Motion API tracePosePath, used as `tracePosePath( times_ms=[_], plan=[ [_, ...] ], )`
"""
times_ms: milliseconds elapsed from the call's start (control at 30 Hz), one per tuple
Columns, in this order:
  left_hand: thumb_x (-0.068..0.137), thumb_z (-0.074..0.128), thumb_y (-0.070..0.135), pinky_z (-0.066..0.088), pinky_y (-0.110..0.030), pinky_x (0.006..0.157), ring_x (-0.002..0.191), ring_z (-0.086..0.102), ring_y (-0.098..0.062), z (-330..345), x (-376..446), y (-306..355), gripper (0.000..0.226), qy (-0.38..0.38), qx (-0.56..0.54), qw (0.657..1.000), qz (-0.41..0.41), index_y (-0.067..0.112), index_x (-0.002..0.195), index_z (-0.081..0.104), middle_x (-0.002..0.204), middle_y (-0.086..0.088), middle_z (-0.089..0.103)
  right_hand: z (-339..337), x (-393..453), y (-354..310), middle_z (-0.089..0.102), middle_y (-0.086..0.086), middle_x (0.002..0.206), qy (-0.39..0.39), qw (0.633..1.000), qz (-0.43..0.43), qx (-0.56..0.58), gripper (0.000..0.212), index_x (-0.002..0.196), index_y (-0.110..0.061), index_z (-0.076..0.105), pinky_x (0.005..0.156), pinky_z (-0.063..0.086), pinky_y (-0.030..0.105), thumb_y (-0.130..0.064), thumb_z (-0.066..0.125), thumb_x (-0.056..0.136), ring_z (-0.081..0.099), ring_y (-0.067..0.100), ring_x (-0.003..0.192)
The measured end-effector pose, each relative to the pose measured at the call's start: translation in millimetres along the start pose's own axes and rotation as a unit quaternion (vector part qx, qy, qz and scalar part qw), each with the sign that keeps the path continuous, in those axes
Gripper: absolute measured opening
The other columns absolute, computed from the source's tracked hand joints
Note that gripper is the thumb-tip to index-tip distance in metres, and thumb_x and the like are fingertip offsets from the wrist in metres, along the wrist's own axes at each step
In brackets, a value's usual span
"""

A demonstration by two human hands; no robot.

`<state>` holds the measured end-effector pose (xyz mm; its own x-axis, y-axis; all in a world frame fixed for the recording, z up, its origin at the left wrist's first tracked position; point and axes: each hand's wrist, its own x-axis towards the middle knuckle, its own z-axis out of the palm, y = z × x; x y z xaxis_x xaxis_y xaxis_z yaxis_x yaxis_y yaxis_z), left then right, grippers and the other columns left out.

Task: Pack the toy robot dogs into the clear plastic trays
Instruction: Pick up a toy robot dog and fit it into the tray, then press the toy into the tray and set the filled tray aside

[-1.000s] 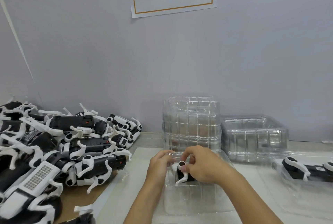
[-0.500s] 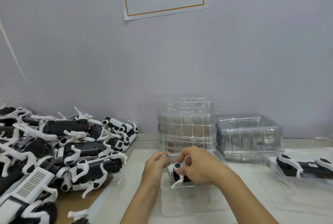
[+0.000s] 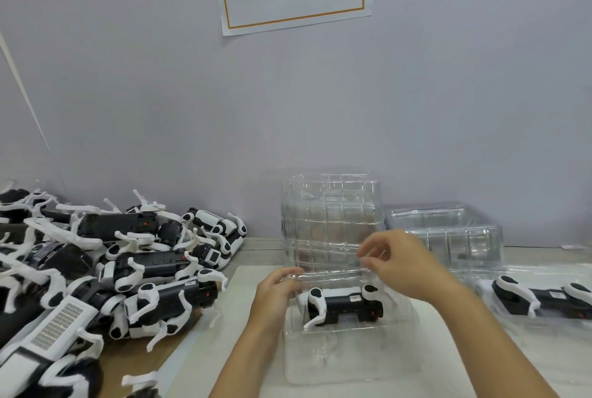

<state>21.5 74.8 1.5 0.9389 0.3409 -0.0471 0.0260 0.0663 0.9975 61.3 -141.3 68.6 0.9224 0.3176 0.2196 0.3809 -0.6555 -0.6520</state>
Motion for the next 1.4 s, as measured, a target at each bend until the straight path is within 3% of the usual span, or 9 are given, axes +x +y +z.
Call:
tracePosePath(
  times_ms=[100, 167, 267, 367, 533, 633, 700, 933, 1400],
  plan=[
    [0.084, 0.059, -0.008, 0.054, -0.045, 0.091, 0.100, 0.069, -0.034, -7, 2, 2, 0.033, 0.008, -0.012, 1.000, 0.002, 0.019, 0.086, 0.078, 0.100, -0.016, 0.075, -7, -2, 15, 0.063, -0.007, 0.096, -0.022, 0.998, 0.033, -0.046, 0.004, 0.095, -0.035, 0.067, 0.062, 0.038, 0.012, -0.031, 0.068, 0.092, 0.059, 0.003, 0.086],
    [0.085, 0.058, -0.010, 0.053, -0.036, 0.082, 0.096, 0.070, -0.028, -13, 2, 5, 0.037, 0.012, 0.000, 1.000, 0.016, 0.021, 0.085, 0.078, 0.101, -0.013, 0.074, -5, -4, 20, 0.061, -0.007, 0.098, -0.072, 0.995, 0.051, -0.051, 0.014, 0.105, -0.036, 0.062, 0.064, 0.041, 0.013, -0.036, 0.068, 0.092, 0.060, 0.004, 0.086],
    [0.088, 0.058, -0.010, 0.048, -0.021, 0.076, 0.097, 0.069, -0.012, -21, 0, 9, 0.038, -0.001, 0.090, 0.992, 0.084, 0.023, 0.088, 0.076, 0.093, 0.002, 0.077, 0, -3, 20, 0.063, -0.005, 0.097, -0.084, 0.994, 0.062, -0.020, 0.019, 0.108, -0.034, 0.058, 0.071, 0.050, 0.021, -0.034, 0.068, 0.092, 0.063, 0.009, 0.081],
    [0.090, 0.061, -0.003, 0.050, -0.015, 0.084, 0.097, 0.067, 0.001, -24, -2, 20, 0.035, -0.017, 0.208, 0.963, 0.172, 0.029, 0.089, 0.073, 0.093, 0.012, 0.075, 1, -2, 20, 0.065, -0.003, 0.092, -0.078, 0.995, 0.060, -0.019, 0.018, 0.106, -0.033, 0.058, 0.062, 0.049, 0.020, -0.032, 0.069, 0.092, 0.065, 0.006, 0.064],
    [0.088, 0.068, 0.042, 0.042, -0.020, 0.096, 0.109, 0.056, 0.008, -7, -12, 42, 0.005, -0.101, 0.386, 0.889, 0.227, 0.045, 0.091, 0.067, 0.108, 0.026, 0.067, 2, -1, 20, 0.066, -0.002, 0.091, -0.076, 0.995, 0.061, -0.015, 0.017, 0.105, -0.032, 0.057, 0.055, 0.046, 0.016, -0.032, 0.069, 0.092, 0.062, 0.002, 0.052],
    [0.064, 0.053, 0.083, 0.030, -0.036, 0.111, 0.127, 0.044, 0.000, 7, -20, 45, 0.051, -0.168, 0.465, 0.849, 0.185, 0.049, 0.101, 0.063, 0.127, 0.027, 0.053, 2, -1, 20, 0.067, -0.002, 0.091, -0.074, 0.995, 0.063, -0.015, 0.018, 0.105, -0.032, 0.057, 0.055, 0.046, 0.016, -0.031, 0.069, 0.092, 0.062, 0.003, 0.052],
    [0.056, 0.052, 0.091, 0.018, -0.044, 0.115, 0.132, 0.034, -0.002, 12, -23, 45, 0.066, -0.191, 0.518, 0.817, 0.165, 0.050, 0.108, 0.060, 0.136, 0.026, 0.042, 2, -1, 20, 0.067, -0.003, 0.090, -0.073, 0.995, 0.063, -0.014, 0.018, 0.104, -0.033, 0.057, 0.055, 0.047, 0.017, -0.031, 0.070, 0.092, 0.062, 0.003, 0.052],
    [0.057, 0.073, 0.080, -0.006, -0.058, 0.118, 0.145, 0.015, -0.010, 15, -30, 51, 0.079, -0.246, 0.581, 0.766, 0.121, 0.049, 0.124, 0.045, 0.152, 0.022, 0.028, 5, 1, 22, 0.068, -0.003, 0.088, -0.074, 0.995, 0.062, -0.015, 0.017, 0.101, -0.035, 0.056, 0.057, 0.048, 0.019, -0.029, 0.069, 0.092, 0.065, 0.005, 0.056],
    [0.061, 0.074, 0.074, 0.015, -0.052, 0.118, 0.127, 0.028, -0.017, 24, -45, 73, 0.076, -0.206, 0.585, 0.771, 0.145, 0.042, 0.126, 0.052, 0.130, 0.012, 0.043, -22, -3, 4, 0.066, -0.009, 0.102, -0.056, 0.997, 0.045, -0.037, 0.015, 0.108, -0.037, 0.068, 0.075, 0.046, 0.021, -0.041, 0.064, 0.094, 0.062, 0.002, 0.091]
  ],
)
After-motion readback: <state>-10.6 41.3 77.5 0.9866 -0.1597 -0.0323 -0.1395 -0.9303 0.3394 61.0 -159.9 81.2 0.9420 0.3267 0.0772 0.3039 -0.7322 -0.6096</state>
